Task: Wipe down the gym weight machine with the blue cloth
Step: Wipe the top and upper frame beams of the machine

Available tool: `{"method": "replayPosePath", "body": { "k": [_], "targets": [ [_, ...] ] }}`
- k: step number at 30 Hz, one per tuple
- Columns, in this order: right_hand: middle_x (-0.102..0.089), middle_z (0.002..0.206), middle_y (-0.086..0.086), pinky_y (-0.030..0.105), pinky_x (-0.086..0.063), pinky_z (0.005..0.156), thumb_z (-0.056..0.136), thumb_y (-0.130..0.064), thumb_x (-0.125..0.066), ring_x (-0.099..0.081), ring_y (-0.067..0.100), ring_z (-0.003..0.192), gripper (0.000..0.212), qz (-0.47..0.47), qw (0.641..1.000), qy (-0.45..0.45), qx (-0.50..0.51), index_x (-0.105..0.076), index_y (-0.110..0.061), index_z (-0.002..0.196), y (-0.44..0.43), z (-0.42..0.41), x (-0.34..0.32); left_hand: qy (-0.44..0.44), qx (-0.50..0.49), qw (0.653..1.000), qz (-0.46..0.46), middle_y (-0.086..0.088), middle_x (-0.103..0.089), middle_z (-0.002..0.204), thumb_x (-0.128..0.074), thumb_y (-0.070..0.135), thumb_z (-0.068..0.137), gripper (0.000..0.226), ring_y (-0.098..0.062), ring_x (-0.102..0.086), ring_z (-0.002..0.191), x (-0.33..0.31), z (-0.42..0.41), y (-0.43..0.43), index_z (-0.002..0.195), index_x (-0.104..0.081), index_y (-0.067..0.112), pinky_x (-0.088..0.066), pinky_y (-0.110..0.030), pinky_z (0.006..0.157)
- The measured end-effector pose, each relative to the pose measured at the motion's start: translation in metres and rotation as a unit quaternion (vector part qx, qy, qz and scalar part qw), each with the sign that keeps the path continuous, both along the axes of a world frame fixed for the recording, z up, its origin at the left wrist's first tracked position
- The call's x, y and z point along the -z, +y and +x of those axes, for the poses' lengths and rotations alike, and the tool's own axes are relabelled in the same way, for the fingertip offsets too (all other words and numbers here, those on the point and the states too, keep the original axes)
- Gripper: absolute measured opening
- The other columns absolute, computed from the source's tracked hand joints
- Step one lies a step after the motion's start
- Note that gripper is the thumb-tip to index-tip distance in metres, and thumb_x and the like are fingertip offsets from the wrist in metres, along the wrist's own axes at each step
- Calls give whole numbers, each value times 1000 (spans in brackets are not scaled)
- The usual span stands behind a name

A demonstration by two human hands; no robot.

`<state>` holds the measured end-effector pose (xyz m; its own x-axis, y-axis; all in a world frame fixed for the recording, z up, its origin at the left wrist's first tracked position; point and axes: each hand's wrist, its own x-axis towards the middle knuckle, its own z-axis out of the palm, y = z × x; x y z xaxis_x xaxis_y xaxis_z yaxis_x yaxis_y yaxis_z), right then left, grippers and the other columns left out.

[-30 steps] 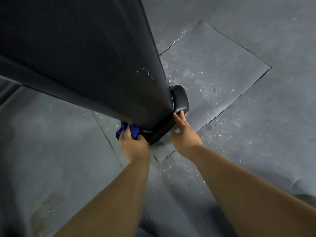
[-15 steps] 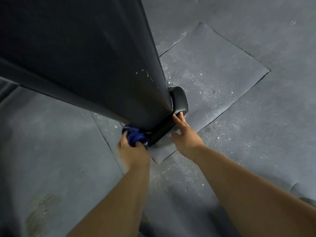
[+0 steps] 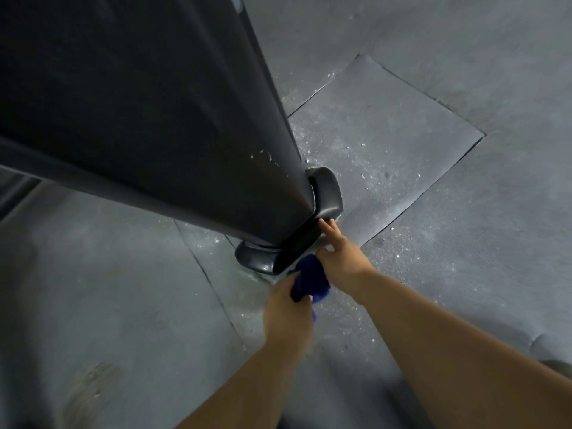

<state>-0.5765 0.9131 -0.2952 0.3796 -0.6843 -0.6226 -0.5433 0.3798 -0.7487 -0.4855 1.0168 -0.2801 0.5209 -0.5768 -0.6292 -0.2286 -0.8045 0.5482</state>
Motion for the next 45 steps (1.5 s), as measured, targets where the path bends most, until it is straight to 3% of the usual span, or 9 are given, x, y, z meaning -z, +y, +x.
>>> {"method": "replayPosePath", "body": {
  "k": [5, 10, 15, 18, 26, 30, 35, 41, 45],
  "targets": [
    [-67, 117, 11, 31, -54, 86, 100, -13, -50, -64, 22, 98, 28, 179, 967, -69, 166, -66, -16, 123, -20, -38, -49, 148, -93, 981, -82, -6, -72, 73, -56, -7, 81, 31, -30, -62, 59, -62, -33, -38, 103, -54, 15, -44, -27, 45],
    [-70, 102, 12, 34, -56, 86, 92, -33, -66, -64, 24, 91, 26, 151, 977, -69, 137, -69, -9, 102, -73, -84, -124, 259, -90, 953, -131, -13, -73, 101, -62, 13, 87, 28, -25, -66, 80, -115, -51, -88, 114, -65, 20, -48, -32, 64],
    [-68, 90, 1, 21, -50, 66, 90, -6, -66, -60, 11, 76, 4, 121, 990, -62, 50, -68, -10, 90, -130, -135, -213, 287, -59, 937, -189, -14, -66, 116, -52, -16, 85, 53, -24, -66, 97, -177, -79, -134, 125, -53, 19, -54, -35, 81],
    [-61, 68, -3, 18, -46, 53, 90, -7, -67, -56, 6, 57, 10, 67, 996, -41, 29, -64, -12, 82, -154, -163, -263, 264, -38, 945, -190, -15, -67, 115, -76, 5, 67, 66, -29, -67, 106, -222, -98, -149, 126, -49, 20, -53, -43, 96],
    [-57, 72, 3, 23, -41, 55, 92, -13, -63, -53, 12, 61, 9, 15, 991, -107, 74, -60, -10, 84, -189, -224, -355, 47, 57, 968, -240, -9, -69, 89, -63, 4, 84, 16, -23, -62, 84, -354, -142, -207, 87, -66, 19, -46, -31, 76],
    [-65, 85, -3, 24, -38, 61, 86, -29, -70, -55, 10, 70, 18, 44, 977, -185, 93, -65, -18, 99, -185, -241, -439, 109, 18, 940, -324, -6, -69, 99, -61, -7, 83, 31, -21, -66, 87, -437, -162, -217, 98, -61, 20, -51, -30, 76],
    [-68, 120, -8, 26, -44, 78, 46, -44, -84, -60, 10, 110, 86, 60, 987, -152, 4, -61, -22, 126, -153, -271, -548, 247, -43, 914, -317, -3, -74, 97, -54, 10, 94, 15, -20, -70, 91, -531, -196, -179, 102, -65, 16, -53, -34, 76],
    [-66, 121, 0, 35, -41, 104, 89, -17, -67, -55, 18, 120, 21, -6, 984, -147, 105, -68, -18, 110, -104, -315, -660, 240, -68, 916, -314, -3, -69, 103, -52, 3, 95, 31, -21, -70, 87, -654, -236, -116, 113, -57, 27, -54, -33, 68],
    [-62, 125, 6, 34, -54, 87, 101, -21, -50, -59, 23, 117, 11, 4, 969, -216, 119, -61, -24, 102, -46, -336, -742, 253, -35, 916, -308, -5, -67, 108, -47, 0, 96, 36, -21, -69, 93, -750, -261, -72, 122, -56, 24, -55, -34, 74]
  ]
}}
